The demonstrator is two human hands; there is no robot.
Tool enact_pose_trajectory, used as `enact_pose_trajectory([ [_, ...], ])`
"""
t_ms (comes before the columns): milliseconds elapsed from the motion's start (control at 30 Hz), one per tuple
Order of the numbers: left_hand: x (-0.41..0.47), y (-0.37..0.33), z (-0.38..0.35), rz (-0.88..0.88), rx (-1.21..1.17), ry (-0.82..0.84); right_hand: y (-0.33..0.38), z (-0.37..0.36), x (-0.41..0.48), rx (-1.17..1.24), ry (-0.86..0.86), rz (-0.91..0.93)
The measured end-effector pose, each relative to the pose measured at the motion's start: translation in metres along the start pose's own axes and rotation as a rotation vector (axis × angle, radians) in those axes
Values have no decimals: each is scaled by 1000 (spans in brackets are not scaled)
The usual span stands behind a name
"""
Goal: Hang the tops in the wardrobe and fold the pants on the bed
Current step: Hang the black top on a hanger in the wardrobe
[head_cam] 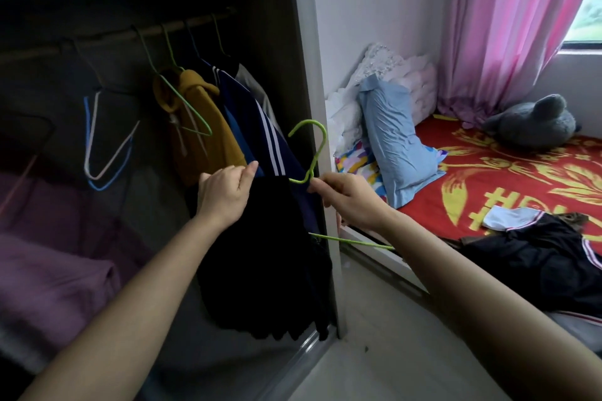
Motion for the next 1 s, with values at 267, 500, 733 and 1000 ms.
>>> enact_pose_trajectory([
  [267,3,-23,-7,95,-4,37,1,-6,-4,37,-106,107],
  [500,-4,-31,-13,2,86,138,-11,-1,-15,-233,-385,70],
  [733,-5,-17,5,-53,18,-83,-13,-38,-25,-185,-142,141],
  [1000,-4,-21,1,-80,0,-154,42,-84,-36,-401,73,547],
])
Point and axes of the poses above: each hand's wrist, its own x-axis towards the middle knuckle, its own z-axis out of the back of the hand, y = z × x, the point moved 8 cm from there along x, towards the middle knuckle
